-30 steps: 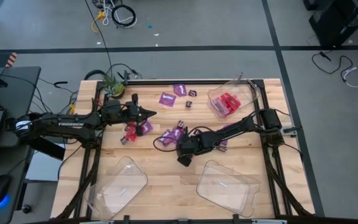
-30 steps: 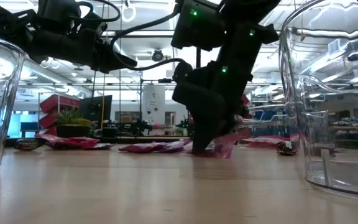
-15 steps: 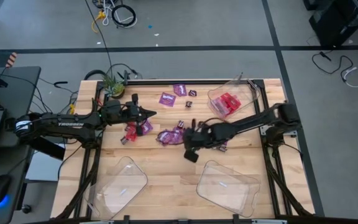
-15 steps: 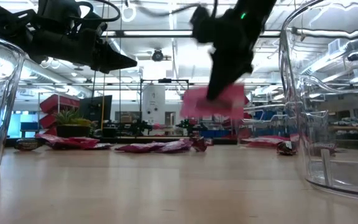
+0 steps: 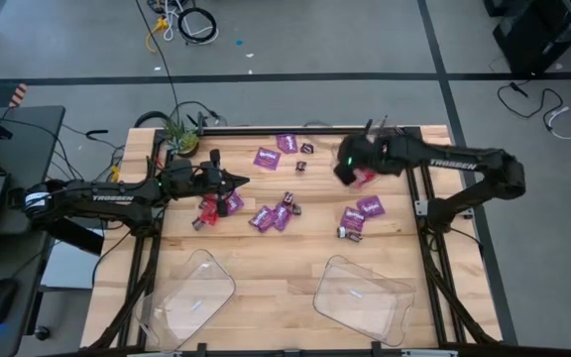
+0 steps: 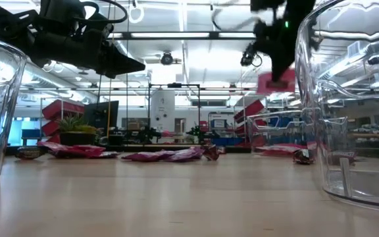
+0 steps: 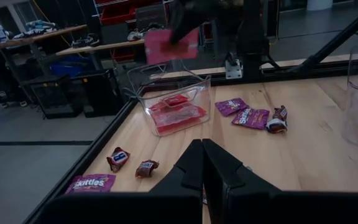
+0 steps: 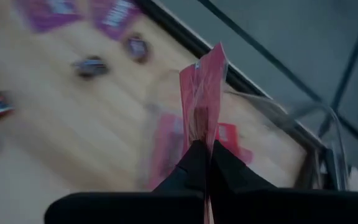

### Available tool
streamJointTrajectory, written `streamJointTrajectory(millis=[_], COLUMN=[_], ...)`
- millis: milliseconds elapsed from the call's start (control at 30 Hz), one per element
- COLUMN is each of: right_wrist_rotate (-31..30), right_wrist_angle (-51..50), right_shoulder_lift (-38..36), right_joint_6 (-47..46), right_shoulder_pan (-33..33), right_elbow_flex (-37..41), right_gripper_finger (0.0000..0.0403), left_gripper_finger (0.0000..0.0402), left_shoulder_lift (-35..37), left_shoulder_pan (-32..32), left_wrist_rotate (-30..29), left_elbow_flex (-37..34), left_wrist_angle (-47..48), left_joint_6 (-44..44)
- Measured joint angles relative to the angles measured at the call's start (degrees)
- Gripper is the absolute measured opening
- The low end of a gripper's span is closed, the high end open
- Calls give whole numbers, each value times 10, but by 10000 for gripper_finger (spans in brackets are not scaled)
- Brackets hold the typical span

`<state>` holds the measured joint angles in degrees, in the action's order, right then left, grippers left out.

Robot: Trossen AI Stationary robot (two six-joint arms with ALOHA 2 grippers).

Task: Sort candy
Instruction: Put the red candy into the top right transparent bin

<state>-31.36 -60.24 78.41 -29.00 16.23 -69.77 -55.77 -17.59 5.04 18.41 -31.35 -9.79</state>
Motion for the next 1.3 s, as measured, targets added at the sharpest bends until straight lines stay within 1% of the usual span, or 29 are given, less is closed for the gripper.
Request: streamJointTrajectory(millis=[33,133,233,367,533,667,767,900,967,1067,1133,1300], right_wrist_rotate=[18,104,175,234,306,321,336,337,321,300,297,295], right_wrist_angle=[18,103,186,242,297,319,320,324,326,325,309,243], right_shoulder_lift=[-6,-23,-28,-29,-27,-26,-26,-26,-26,-28,-34,-70], right_joint_6=[9,51,74,81,81,76,73,85,89,97,105,139], right_shoulder_pan=[23,83,135,194,239,256,262,260,258,258,259,252], right_elbow_flex=[19,83,145,201,249,273,278,278,278,278,271,210], right_gripper_finger=[0,0,0,0,1,8,20,53,78,121,149,201], left_gripper_finger=[2,2,2,2,2,2,2,2,2,2,2,1], left_shoulder_lift=[0,0,0,0,0,0,0,0,0,0,0,0], left_shoulder_pan=[0,0,0,0,0,0,0,0,0,1,1,12], left_wrist_rotate=[0,0,0,0,0,0,0,-7,-7,-7,-7,-23], left_elbow_flex=[0,0,0,0,0,0,0,0,3,20,41,112], left_wrist_angle=[0,0,0,0,0,1,2,6,23,77,127,299], left_joint_6=[0,1,1,2,8,13,15,13,14,16,16,19])
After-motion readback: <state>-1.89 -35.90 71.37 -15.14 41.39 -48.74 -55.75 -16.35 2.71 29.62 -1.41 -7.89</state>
